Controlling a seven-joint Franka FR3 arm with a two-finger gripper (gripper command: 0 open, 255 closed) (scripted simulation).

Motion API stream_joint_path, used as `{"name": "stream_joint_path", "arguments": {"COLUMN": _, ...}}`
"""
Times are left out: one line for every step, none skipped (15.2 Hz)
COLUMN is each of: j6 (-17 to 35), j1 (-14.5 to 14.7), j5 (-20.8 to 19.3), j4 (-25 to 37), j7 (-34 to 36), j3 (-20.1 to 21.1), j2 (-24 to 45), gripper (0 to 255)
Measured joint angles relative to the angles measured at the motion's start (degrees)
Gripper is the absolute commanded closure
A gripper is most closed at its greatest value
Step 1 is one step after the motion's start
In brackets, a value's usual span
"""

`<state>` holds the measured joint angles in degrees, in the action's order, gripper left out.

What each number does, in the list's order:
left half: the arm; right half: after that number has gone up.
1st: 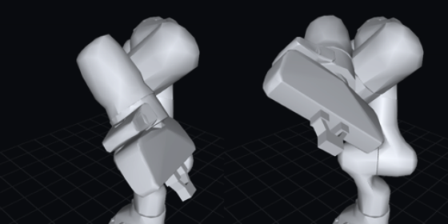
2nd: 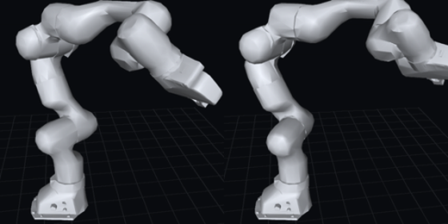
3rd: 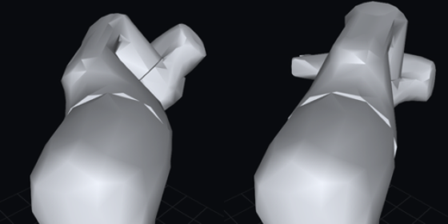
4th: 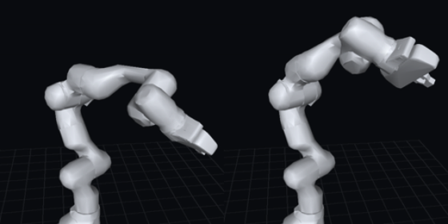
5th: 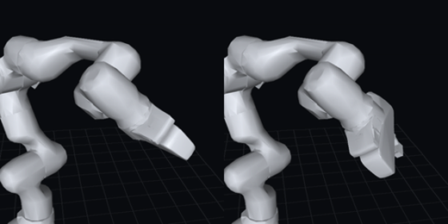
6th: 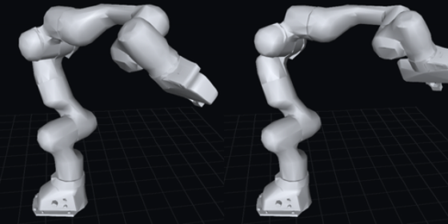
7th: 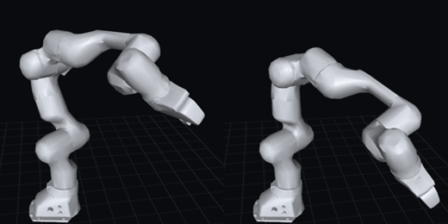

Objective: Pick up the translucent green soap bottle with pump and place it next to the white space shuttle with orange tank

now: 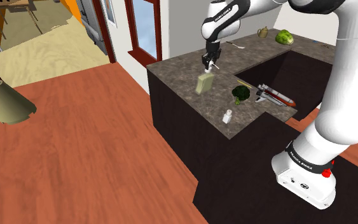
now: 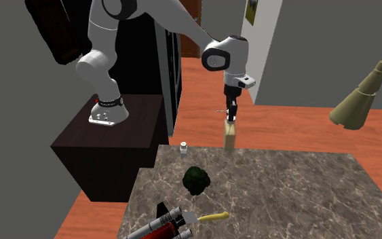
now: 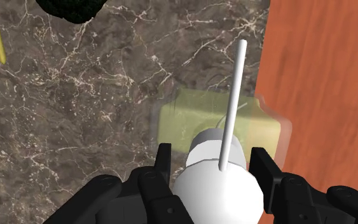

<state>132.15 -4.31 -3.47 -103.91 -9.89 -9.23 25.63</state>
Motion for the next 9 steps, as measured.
{"name": "stream_joint_path", "arguments": {"j6": -0.66, "j1": -0.02, "j5": 0.00, "j4": 0.41, "j7": -0.10, "j3": -0.01, "j2": -0.27, "gripper": 255}}
{"name": "stream_joint_path", "arguments": {"j6": -1.18, "j1": 0.01, "j5": -0.04, "j4": 0.45, "j7": -0.13, "j3": -0.05, "j2": -0.76, "gripper": 255}}
{"name": "stream_joint_path", "arguments": {"j6": -1.84, "j1": -0.01, "j5": -0.05, "j4": 0.79, "j7": -0.22, "j3": -0.07, "j2": -1.07, "gripper": 255}}
{"name": "stream_joint_path", "arguments": {"j6": -2.33, "j1": 0.00, "j5": -0.09, "j4": 0.89, "j7": -0.26, "j3": -0.10, "j2": -1.47, "gripper": 255}}
{"name": "stream_joint_path", "arguments": {"j6": -3.15, "j1": 0.01, "j5": -0.11, "j4": 1.36, "j7": -0.32, "j3": -0.12, "j2": -1.82, "gripper": 255}}
{"name": "stream_joint_path", "arguments": {"j6": -3.91, "j1": 0.03, "j5": -0.15, "j4": 1.60, "j7": -0.37, "j3": -0.15, "j2": -2.35, "gripper": 255}}
{"name": "stream_joint_path", "arguments": {"j6": -4.38, "j1": 0.06, "j5": -0.18, "j4": 1.69, "j7": -0.40, "j3": -0.18, "j2": -2.74, "gripper": 255}}
{"name": "stream_joint_path", "arguments": {"j6": -5.05, "j1": 0.05, "j5": -0.19, "j4": 2.09, "j7": -0.47, "j3": -0.20, "j2": -3.02, "gripper": 255}}
{"name": "stream_joint_path", "arguments": {"j6": -5.75, "j1": 0.09, "j5": -0.19, "j4": 2.69, "j7": -0.46, "j3": -0.18, "j2": -3.12, "gripper": 255}}
